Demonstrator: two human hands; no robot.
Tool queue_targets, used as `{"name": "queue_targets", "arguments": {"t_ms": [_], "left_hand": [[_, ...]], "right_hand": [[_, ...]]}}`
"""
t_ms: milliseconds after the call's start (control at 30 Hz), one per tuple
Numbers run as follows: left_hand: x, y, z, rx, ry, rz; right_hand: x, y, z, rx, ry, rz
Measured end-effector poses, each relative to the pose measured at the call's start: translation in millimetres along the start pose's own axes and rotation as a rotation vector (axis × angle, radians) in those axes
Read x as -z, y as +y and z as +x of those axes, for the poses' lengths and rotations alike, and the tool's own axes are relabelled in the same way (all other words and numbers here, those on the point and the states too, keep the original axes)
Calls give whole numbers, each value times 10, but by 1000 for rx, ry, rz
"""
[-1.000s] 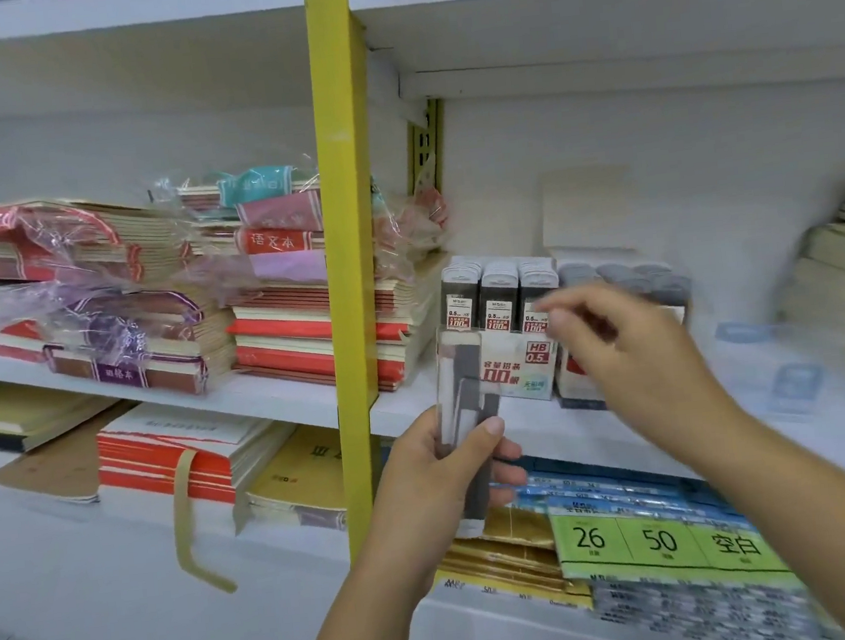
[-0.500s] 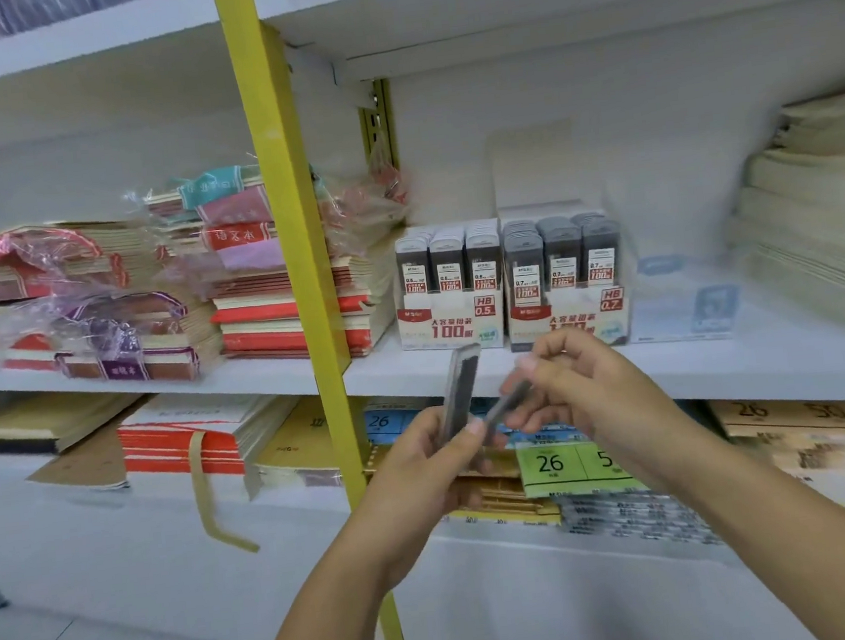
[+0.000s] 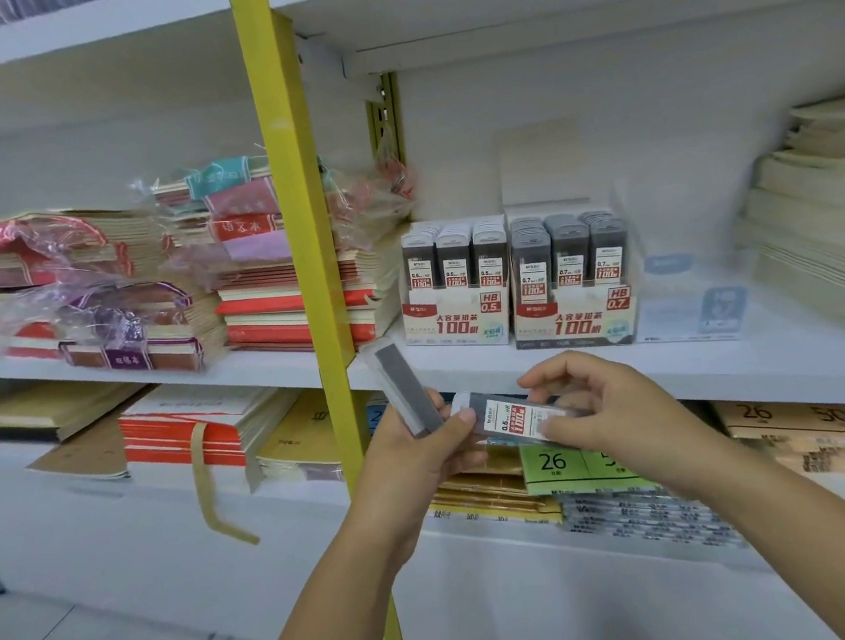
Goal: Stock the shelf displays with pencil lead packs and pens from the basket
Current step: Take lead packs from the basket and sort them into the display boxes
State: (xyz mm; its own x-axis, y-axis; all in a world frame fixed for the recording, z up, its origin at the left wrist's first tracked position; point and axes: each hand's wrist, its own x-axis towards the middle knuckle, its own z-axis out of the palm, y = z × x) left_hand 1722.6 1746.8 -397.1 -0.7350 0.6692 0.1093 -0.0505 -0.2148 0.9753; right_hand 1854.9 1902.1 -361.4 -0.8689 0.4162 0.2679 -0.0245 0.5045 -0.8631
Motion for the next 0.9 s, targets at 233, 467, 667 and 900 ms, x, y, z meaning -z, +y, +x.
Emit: {"name": "queue_targets", "arguments": {"t_ms": [233,467,667,900], "left_hand": [[53,94,42,-74,-53,61],[259,190,159,-132,90,113],[385,166,276,-148,112,167],[490,118,368,-175,123,235]], "right_hand": [[-165,-121,79,26,-256,-103],[-68,-690,680,397,278,-20],[-152,-1001,1259,542,387,-473],[-290,-855,1571,362,307,-811]]}}
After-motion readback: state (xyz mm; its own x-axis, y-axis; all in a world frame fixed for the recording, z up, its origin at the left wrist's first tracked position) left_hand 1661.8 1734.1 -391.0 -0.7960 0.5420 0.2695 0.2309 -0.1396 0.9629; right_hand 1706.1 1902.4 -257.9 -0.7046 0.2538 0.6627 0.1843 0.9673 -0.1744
